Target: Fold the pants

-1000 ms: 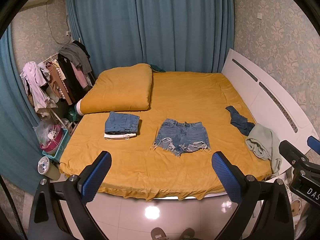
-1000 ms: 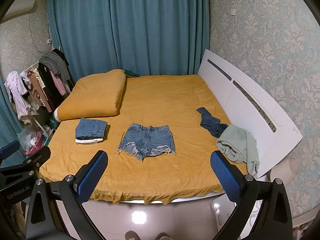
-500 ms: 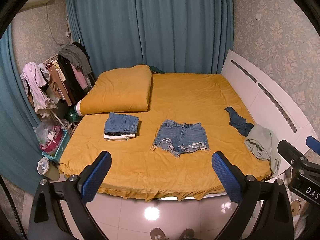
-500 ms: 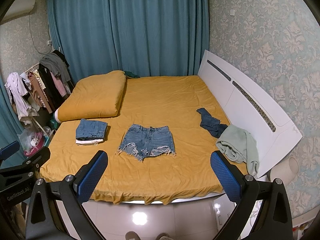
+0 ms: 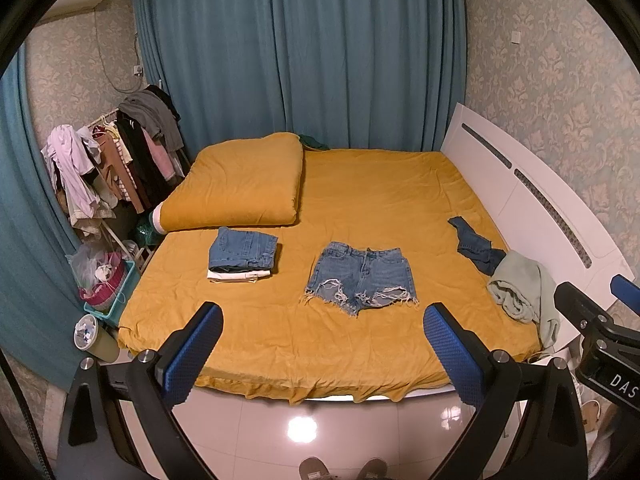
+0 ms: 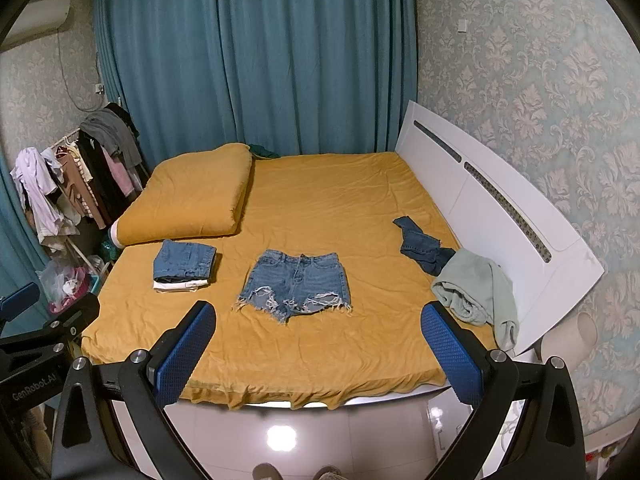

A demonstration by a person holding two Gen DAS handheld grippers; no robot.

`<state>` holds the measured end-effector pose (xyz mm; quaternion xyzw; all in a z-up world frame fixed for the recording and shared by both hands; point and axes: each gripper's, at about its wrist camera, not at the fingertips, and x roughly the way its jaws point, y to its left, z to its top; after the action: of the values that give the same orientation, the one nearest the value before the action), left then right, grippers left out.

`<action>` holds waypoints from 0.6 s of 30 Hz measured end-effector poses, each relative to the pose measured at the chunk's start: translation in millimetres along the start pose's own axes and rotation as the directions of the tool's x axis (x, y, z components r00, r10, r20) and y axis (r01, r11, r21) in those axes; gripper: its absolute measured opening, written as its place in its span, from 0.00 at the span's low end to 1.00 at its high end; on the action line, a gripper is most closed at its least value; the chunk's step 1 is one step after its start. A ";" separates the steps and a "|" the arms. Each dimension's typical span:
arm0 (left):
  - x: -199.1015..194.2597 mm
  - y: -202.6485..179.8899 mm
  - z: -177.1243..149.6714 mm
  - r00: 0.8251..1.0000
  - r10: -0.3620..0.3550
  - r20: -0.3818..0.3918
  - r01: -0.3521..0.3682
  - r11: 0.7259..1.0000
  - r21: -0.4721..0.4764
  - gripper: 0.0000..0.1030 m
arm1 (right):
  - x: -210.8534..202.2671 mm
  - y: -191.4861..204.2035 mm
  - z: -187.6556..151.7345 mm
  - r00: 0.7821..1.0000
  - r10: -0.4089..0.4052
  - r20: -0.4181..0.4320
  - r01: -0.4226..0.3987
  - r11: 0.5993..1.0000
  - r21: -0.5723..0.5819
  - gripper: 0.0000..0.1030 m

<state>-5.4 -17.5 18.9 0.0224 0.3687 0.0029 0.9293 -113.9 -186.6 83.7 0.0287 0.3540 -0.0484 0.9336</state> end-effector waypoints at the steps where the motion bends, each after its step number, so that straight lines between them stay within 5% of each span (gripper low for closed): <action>1: 0.0 1.2 -0.6 1.000 -0.002 0.000 0.002 1.000 0.000 1.00 | -0.1 0.2 0.5 1.000 0.000 0.000 0.000 1.000 -0.002 1.00; 18: -0.6 0.2 -1.5 1.000 -0.001 0.002 0.001 1.000 -0.002 1.00 | -1.5 0.3 -0.7 1.000 0.002 0.003 -0.002 1.000 0.000 1.00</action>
<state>-6.9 -17.3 18.3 0.0212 0.3676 0.0028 0.9298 -115.5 -186.1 84.2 0.0289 0.3525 -0.0473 0.9342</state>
